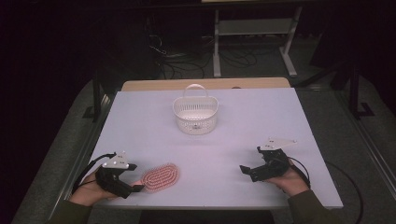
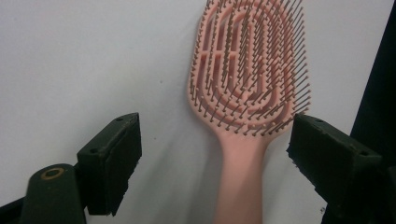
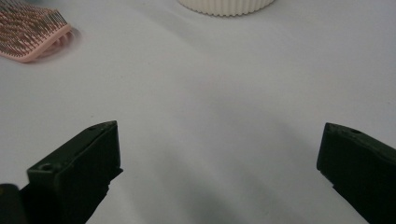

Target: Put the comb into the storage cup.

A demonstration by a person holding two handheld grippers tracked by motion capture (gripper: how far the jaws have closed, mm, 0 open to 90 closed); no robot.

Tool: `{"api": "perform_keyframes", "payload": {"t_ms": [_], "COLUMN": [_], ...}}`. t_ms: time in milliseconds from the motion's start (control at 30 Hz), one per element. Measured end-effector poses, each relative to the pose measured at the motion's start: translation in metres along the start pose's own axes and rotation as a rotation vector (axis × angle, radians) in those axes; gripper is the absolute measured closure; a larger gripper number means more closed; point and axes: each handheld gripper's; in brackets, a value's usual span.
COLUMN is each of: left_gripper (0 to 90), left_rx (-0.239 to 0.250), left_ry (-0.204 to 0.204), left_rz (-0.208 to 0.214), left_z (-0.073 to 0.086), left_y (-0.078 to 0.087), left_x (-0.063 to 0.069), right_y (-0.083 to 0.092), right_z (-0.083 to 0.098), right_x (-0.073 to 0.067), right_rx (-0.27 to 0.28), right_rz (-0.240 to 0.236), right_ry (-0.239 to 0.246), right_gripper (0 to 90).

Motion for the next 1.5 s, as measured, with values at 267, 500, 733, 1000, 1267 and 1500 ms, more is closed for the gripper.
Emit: {"api": "perform_keyframes", "payload": {"t_ms": [267, 500, 733, 1000, 1267, 1500], "left_gripper": [24.7, 31.6, 40.3, 47.4, 52.7, 57.6], "left_rx": [-0.026, -0.058, -0.074, -0.103, -0.133, -0.152], "left_ry": [-0.002, -0.017, -0.022, -0.031, -0.040, -0.050], "left_rz": [0.014, 0.026, 0.036, 0.058, 0.065, 0.061], "left_z": [0.0002, 0.0008, 0.0002, -0.0001, 0.0002, -0.0002], "left_y": [-0.0021, -0.0039, -0.0031, -0.0019, -0.0053, -0.0067], "left_x": [0.0016, 0.0028, 0.0038, 0.0047, 0.0059, 0.0068], "right_y": [-0.0001, 0.0000, 0.0000, -0.0004, -0.0004, -0.0003], "right_z": [0.0001, 0.0000, 0.0001, 0.0002, 0.0002, 0.0002], "right_x": [0.0001, 0.0000, 0.0000, -0.0001, 0.0000, 0.0000], "right_rx": [-0.002, -0.002, -0.002, -0.003, -0.004, -0.004], "right_rz": [0.002, 0.002, 0.001, 0.001, 0.001, 0.002], "right_ry": [-0.002, -0.002, -0.002, -0.002, -0.001, -0.002], "right_gripper": [0.0, 0.0, 0.0, 0.0, 0.0, 0.0]}}
Point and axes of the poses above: each handheld gripper's, and its own axes: y roughly backward along the jaws, z roughly out of its underside, x roughly to its right, and after that the axes turned 15 degrees about x, right-handed
